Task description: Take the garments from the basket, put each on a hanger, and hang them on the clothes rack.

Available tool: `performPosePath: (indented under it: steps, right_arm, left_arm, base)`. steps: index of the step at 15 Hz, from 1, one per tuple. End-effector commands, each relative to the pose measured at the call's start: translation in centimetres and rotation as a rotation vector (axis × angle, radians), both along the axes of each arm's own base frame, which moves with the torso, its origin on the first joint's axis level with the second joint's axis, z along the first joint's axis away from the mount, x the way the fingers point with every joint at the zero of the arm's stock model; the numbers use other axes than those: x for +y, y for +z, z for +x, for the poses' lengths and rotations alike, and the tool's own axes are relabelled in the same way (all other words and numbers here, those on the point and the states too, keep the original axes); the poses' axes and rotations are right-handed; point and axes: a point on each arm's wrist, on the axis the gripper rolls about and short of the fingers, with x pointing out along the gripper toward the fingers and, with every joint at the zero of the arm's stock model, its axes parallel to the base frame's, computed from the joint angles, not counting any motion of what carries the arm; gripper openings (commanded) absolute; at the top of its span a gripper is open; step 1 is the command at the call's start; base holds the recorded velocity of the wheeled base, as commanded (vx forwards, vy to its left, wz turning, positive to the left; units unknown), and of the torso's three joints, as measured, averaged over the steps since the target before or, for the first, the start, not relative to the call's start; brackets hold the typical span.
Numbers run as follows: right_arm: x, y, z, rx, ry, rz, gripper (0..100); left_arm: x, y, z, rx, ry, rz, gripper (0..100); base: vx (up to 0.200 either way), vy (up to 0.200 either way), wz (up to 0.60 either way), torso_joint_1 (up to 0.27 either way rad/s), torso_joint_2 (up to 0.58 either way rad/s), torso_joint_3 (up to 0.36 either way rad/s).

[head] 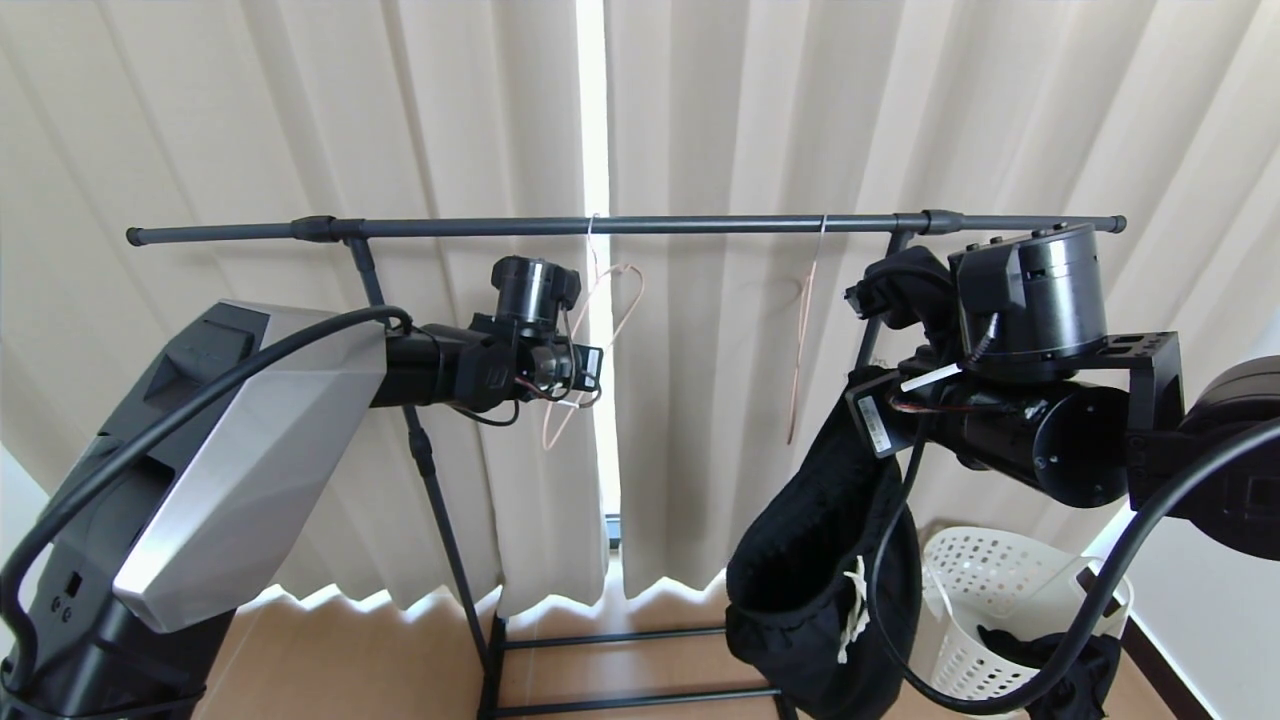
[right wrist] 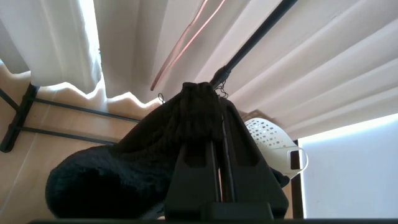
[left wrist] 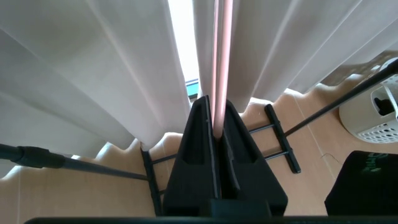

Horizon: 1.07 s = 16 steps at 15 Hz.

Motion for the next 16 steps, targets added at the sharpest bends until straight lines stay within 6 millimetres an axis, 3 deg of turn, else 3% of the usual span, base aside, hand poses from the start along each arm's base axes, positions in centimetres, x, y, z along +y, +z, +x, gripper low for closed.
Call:
performPosePath:
  steps: [1, 16]
  right_arm:
    - [0.0, 0.0, 0.0, 0.0, 0.0, 0.0, 0]
    - [0.0, -0.1, 0.1, 0.003, -0.003, -0.002, 0]
  left_arm:
    - [0.0, 0.3, 0.0, -0.008, 0.001, -0.004, 0]
    - [-0.2, 1.7, -0.5, -0.04, -0.002, -0.024, 0]
  base:
    - [0.0, 0.0, 0.0, 0.0, 0.0, 0.0]
    - [0.0, 0.0, 0.0, 0.0, 0.0, 0.0]
